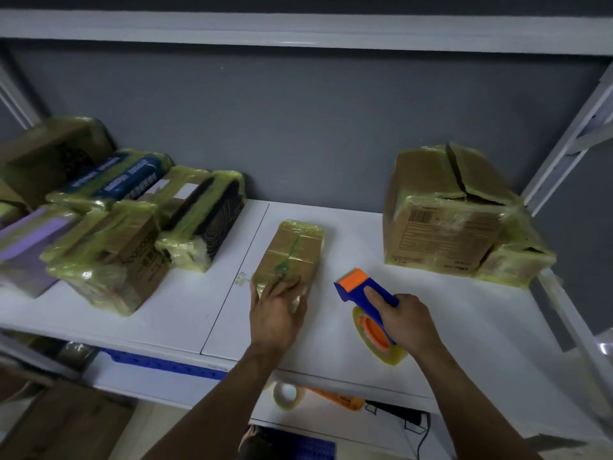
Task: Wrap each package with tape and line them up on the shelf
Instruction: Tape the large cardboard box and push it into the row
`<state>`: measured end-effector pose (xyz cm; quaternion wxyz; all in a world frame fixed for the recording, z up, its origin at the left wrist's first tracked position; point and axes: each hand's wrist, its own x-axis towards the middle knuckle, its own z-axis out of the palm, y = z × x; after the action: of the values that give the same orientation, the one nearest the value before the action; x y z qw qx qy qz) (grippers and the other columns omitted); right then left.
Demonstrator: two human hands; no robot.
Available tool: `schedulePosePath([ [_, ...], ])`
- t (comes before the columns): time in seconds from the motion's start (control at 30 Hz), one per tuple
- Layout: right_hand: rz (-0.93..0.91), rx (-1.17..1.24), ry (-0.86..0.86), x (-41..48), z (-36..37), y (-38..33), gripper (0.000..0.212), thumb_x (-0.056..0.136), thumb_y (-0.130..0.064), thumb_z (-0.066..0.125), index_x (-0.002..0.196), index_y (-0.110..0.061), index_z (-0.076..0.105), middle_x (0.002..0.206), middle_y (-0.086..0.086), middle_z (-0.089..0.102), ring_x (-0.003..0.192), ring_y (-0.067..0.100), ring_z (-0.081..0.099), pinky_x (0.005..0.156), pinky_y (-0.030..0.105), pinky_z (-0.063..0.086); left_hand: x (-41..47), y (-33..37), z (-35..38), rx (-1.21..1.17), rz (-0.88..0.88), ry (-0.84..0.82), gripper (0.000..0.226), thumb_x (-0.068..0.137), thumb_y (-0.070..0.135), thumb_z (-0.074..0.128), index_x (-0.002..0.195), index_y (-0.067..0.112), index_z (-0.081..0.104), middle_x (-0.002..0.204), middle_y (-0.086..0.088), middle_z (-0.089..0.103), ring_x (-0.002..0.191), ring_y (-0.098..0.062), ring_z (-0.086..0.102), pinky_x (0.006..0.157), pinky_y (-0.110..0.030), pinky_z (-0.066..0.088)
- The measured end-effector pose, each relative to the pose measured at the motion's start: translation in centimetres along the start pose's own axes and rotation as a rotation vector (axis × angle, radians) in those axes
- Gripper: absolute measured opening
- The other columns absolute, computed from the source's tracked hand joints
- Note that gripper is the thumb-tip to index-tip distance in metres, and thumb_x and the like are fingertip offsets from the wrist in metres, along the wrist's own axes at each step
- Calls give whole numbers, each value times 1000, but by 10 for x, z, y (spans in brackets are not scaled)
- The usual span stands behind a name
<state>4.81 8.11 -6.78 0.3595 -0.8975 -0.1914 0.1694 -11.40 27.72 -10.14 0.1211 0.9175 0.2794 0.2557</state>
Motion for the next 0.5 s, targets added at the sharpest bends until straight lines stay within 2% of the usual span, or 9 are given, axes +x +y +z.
schedulePosePath([
  [0.13,23,11,-32,23,9,-17,65,88,-73,57,56,-17,52,44,-5,56,40,6,55,51,25,39,41,-29,-2,-36,-65,-52,28,102,34,58,123,24,72,134,10,66,144,-24,42,122,-56,11],
  [0.23,29,18,-25,39,19,-30,65,88,-73,58,59,-15,56,52,-2,61,49,13,61,51,26,40,72,-50,2,-56,-135,-79,30,104,29,56,130,21,69,143,8,59,153,-26,26,125,-48,2],
  [0.3,33,17,-25,47,26,-37,65,88,-73,59,61,-14,58,55,-1,63,52,16,63,50,26,40,88,-62,5,-147,-194,-70,29,103,24,57,130,20,68,147,9,55,156,-25,15,124,-43,1],
  [0.4,51,11,-18,58,32,-42,64,87,-73,59,64,-13,60,59,0,64,54,16,64,50,25,39,110,-74,12,-190,-242,-43,29,103,23,57,131,22,67,149,11,52,157,-21,9,126,-42,7],
  [0.5,62,-7,-25,62,34,-46,65,88,-73,60,67,-12,62,61,2,65,57,17,65,50,26,39,128,-80,16,-179,-275,-56,33,105,23,53,137,23,62,153,10,48,157,-24,4,127,-44,0],
])
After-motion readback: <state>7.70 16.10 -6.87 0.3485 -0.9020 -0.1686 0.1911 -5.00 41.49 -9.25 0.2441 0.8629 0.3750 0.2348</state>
